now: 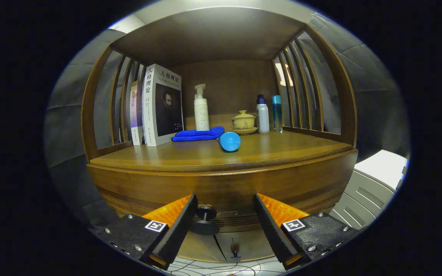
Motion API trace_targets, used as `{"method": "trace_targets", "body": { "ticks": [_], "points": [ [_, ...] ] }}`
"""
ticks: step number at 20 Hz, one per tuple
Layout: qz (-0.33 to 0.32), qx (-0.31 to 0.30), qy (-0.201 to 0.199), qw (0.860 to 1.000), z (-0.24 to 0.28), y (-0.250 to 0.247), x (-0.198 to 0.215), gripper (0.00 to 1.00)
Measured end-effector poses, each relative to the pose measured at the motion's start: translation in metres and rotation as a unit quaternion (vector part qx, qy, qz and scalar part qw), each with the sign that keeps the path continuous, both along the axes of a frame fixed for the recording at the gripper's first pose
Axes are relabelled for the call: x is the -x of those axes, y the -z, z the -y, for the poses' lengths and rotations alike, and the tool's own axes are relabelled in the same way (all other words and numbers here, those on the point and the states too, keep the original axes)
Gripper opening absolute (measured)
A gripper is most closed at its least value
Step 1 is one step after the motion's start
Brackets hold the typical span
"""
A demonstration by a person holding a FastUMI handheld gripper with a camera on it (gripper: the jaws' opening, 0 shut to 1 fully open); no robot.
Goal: Pull open the drawer, take out the items inside it, and place them on the countertop above the cabinet.
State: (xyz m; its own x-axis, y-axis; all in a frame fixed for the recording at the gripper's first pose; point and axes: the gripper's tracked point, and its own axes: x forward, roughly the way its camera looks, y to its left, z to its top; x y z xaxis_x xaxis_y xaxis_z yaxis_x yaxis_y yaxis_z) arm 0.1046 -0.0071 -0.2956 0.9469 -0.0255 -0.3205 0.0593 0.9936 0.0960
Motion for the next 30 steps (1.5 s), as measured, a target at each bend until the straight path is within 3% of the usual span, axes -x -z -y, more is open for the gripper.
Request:
{"method": "trace_targets", "body": {
  "ticks": [6,13,16,20,24,30],
  "points": [
    [0.013,0.019,-0.010,1.000,0.018,-0.033,0.015,0.94],
    [0.092,0.032,0.013,0.995,0.059,-0.177,0.029,0.94],
    [0.099,0.044,0.000,0.994,0.061,-0.230,0.040,0.94],
    [0.092,0.073,-0.009,0.993,0.051,-0.264,0.071,0.94],
    [0.089,0.050,-0.015,0.995,0.018,-0.289,0.104,0.94],
    [0.109,0.110,-0.041,0.987,-0.014,-0.312,0.132,0.95]
  ]
}}
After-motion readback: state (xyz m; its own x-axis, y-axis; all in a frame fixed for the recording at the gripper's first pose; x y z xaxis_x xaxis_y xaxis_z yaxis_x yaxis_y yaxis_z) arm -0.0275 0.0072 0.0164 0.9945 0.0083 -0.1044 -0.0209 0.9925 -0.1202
